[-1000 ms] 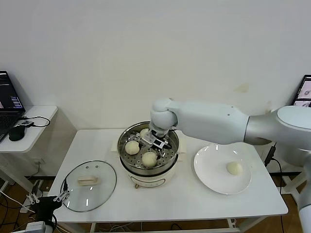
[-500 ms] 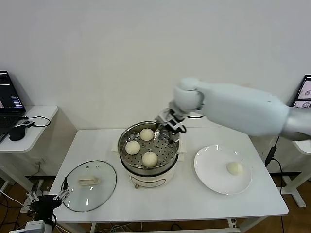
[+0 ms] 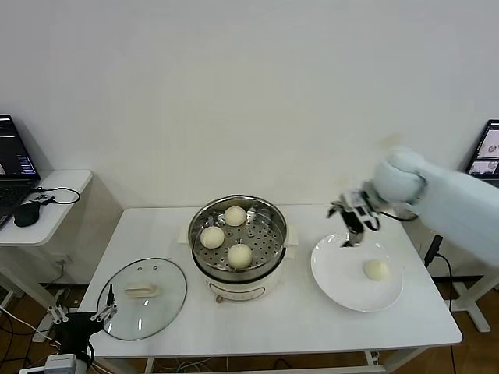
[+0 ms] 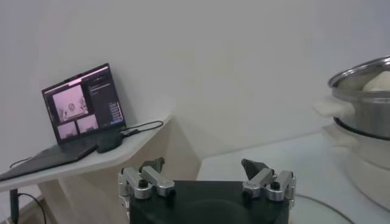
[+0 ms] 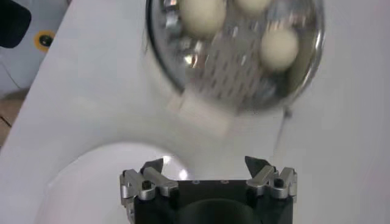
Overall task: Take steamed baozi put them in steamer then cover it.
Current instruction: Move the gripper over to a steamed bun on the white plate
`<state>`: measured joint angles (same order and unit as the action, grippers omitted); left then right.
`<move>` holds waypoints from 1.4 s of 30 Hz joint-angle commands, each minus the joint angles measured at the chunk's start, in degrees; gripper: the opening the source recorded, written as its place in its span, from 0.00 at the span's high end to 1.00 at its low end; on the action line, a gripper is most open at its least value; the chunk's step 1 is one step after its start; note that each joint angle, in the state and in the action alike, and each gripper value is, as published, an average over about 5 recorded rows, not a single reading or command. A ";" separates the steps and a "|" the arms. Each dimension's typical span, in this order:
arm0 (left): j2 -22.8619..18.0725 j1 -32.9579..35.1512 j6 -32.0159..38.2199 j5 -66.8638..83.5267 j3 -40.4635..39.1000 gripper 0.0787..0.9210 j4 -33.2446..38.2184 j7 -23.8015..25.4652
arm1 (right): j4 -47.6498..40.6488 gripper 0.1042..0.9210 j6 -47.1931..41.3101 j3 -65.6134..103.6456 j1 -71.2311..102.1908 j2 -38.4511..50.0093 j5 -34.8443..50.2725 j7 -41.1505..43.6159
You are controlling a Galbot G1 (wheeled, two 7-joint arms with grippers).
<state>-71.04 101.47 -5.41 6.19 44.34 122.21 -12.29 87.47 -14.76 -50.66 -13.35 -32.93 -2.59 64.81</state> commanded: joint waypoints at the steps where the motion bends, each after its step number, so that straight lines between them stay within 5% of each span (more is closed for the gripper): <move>1: -0.08 0.06 -0.03 -0.22 -0.31 0.12 -0.35 0.02 | -5.84 0.12 2.15 13.15 18.12 8.17 -9.85 0.47; 42: -0.61 -0.03 0.13 -0.09 0.17 0.12 -2.92 -0.21 | -27.24 0.16 3.79 18.03 23.90 -9.90 -18.20 -2.42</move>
<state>-71.69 101.44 -5.30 6.08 44.50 119.37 -12.49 63.34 -11.00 -33.13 9.87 -40.67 -19.97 62.44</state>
